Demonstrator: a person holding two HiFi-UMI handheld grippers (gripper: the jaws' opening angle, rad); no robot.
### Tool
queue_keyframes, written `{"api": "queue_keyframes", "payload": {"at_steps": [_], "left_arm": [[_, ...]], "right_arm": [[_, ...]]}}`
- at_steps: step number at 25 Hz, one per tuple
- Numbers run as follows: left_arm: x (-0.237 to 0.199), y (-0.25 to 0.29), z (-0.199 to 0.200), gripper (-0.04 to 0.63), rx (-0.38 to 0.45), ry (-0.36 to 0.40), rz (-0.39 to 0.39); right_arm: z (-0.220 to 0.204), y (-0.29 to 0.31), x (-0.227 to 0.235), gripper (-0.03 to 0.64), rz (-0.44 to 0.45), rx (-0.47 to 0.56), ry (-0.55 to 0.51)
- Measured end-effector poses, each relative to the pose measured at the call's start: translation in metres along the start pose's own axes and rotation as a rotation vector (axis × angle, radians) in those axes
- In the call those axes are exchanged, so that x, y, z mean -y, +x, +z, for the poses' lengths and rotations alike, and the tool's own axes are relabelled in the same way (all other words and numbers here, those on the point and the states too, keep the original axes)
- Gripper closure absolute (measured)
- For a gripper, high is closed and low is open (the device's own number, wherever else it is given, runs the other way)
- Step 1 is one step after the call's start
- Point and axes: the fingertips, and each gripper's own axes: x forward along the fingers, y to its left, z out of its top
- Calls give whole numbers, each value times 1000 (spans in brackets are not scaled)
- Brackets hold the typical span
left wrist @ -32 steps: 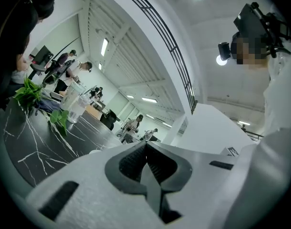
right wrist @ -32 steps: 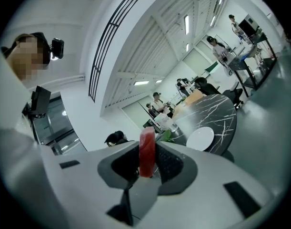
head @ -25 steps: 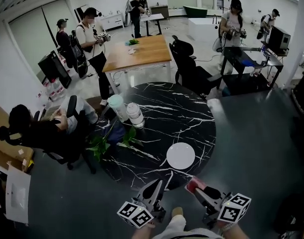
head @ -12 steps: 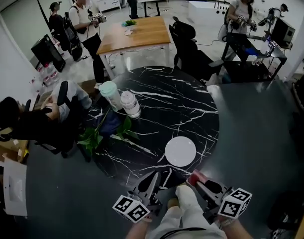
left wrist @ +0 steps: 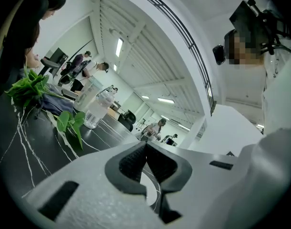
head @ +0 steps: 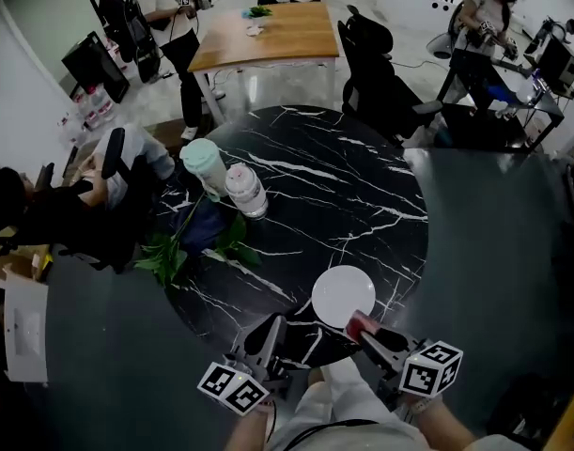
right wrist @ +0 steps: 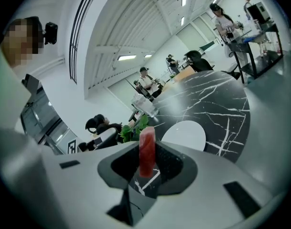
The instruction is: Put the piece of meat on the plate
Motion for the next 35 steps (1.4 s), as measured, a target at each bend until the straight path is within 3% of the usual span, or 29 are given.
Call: {"api": "queue_keyframes", "payload": {"at_steps": [14,25,30,35], "left_arm": [[-56,-1,-23,586,-3,-82,162],[-67,-22,-26,586,32,-89,210],[-68,-28,-21,586,49,-91,217],[-66,-36,-16,586,62,-89,215]], "right_arm": [[-9,81,53,522,20,-254,18],[-14,99,58,522,22,-400,3],[-14,100,65,519,-27,-476,-152],[-13,101,65,507,-66,-480,-255]]}}
